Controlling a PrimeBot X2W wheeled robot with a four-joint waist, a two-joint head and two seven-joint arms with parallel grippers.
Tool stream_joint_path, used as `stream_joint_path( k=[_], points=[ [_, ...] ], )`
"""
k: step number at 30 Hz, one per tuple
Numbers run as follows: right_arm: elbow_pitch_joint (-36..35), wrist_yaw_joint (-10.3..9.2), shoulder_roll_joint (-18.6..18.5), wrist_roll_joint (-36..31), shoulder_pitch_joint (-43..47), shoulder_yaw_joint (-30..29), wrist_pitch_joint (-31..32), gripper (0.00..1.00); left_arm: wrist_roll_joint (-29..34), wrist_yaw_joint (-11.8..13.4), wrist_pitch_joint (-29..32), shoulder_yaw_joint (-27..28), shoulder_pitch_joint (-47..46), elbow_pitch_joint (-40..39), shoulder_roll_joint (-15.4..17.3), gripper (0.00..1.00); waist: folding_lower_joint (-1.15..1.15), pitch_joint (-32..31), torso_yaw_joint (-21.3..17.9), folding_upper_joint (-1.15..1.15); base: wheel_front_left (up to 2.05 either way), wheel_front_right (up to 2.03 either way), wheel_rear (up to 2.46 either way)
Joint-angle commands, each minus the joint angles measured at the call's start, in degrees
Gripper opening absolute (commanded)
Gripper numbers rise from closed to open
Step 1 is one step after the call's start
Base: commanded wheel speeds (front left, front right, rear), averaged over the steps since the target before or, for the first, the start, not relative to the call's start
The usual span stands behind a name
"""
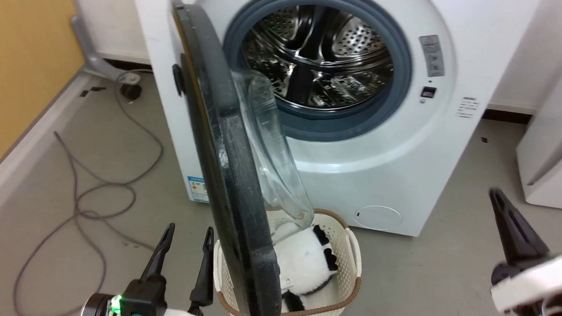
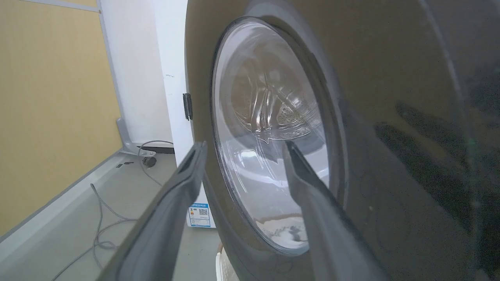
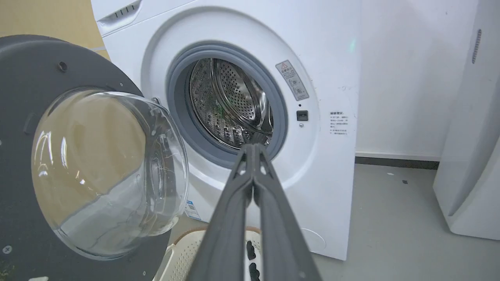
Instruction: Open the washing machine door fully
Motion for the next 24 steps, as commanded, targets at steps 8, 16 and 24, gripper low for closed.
stream_joint_path(
  k=[8, 16, 24],
  points=[
    [0.1, 0.05, 7.5, -10.2, 8.1, -5.6, -5.6, 0.00, 0.3, -1.4, -0.3, 1.5, 2.4, -0.9, 0.1, 1.00, 0.00, 0.0, -3.4, 0.00, 0.00, 0.00, 0.00],
    [0.6, 0.05, 13.4, -16.6, 15.1, -9.1, -7.9, 1.00, 0.5, -2.5, -0.3, 2.4, 3.8, -0.6, 0.1, 1.00, 0.00, -0.1, -4.7, 0.00, 0.00, 0.00, 0.00],
    [2.2, 0.05, 15.6, -19.5, 17.1, -9.1, -10.3, 1.00, 0.6, -3.0, -0.3, 2.3, 4.7, 0.2, 0.1, 1.00, 0.00, -0.2, -4.9, 0.00, 0.00, 0.00, 0.00]
  ],
)
